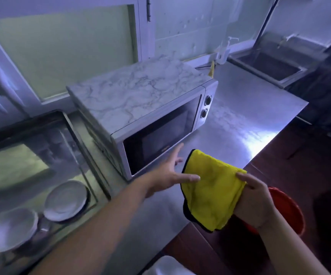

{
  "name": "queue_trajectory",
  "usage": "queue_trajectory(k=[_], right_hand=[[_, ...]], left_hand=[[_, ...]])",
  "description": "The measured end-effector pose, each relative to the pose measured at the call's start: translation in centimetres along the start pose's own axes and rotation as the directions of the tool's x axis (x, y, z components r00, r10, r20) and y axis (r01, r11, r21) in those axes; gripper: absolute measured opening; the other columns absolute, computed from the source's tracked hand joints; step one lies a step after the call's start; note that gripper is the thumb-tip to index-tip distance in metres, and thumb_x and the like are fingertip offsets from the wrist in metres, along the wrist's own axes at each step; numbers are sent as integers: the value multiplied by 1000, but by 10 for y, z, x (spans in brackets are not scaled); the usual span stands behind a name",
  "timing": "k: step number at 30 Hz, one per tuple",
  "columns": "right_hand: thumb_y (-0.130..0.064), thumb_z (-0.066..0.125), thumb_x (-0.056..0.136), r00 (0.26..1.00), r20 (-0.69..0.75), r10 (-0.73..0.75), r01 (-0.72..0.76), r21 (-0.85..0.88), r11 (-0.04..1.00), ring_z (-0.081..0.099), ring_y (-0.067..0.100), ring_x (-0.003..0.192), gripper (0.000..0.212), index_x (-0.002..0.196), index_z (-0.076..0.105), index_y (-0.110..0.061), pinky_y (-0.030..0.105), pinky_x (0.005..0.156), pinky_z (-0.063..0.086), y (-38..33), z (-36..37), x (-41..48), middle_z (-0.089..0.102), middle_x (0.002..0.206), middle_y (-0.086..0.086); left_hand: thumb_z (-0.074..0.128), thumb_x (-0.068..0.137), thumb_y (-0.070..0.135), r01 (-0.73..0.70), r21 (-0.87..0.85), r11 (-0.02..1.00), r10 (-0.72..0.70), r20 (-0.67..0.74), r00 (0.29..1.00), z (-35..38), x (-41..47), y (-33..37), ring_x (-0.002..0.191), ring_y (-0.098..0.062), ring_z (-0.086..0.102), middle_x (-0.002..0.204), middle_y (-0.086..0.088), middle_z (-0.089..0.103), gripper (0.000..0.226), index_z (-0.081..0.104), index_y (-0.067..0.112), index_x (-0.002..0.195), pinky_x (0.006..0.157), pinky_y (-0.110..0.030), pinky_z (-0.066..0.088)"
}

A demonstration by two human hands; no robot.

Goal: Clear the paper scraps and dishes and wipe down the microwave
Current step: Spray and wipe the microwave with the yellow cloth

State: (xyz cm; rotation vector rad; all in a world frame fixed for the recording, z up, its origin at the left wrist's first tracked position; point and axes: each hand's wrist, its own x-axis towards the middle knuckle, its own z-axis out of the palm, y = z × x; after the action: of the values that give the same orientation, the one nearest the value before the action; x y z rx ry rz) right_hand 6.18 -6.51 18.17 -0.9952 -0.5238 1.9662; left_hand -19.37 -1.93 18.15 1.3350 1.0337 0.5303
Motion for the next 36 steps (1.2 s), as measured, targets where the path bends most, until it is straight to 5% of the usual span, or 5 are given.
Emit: queue_trajectory(k=[5,10,15,24,36], right_hand=[[-38,74,67,982,-186,25,-21,22,1000,63,44,116,69,125,67,0,55,82,58,6,-27,-24,62,131,26],[-43,65,77,941,-335,44,-65,-50,997,73,35,94,55,114,74,-4,44,73,60,24,-56,-34,73,110,20],[-28,97,52,994,-95,61,-53,84,995,73,32,98,62,107,78,-8,48,77,60,36,-74,-23,74,111,16],[0,83,68,939,35,341,-309,-346,886,69,37,106,68,130,60,-15,45,76,59,-5,-106,94,67,125,20],[7,63,71,834,537,126,71,-330,941,69,35,109,23,82,79,-4,39,79,59,-213,-137,186,69,124,17]], left_hand=[[69,90,9,134,-429,893,-50,200,978,48,15,-51,107,-24,68,121,-13,70,31,68,8,121,87,-30,54],[67,92,13,198,-446,873,-160,122,980,67,19,-72,86,-21,69,108,-14,72,28,67,5,118,71,-27,53],[67,91,10,226,-703,675,-111,206,972,65,14,-75,108,-32,67,125,-21,66,37,63,7,127,86,-39,57],[64,85,2,142,-740,657,-320,-104,942,50,75,-71,90,-31,70,110,-20,70,32,70,10,116,86,-43,55],[76,69,4,-203,-642,739,-19,-321,947,44,157,51,112,-26,63,133,-12,62,26,77,11,94,88,-37,49]])
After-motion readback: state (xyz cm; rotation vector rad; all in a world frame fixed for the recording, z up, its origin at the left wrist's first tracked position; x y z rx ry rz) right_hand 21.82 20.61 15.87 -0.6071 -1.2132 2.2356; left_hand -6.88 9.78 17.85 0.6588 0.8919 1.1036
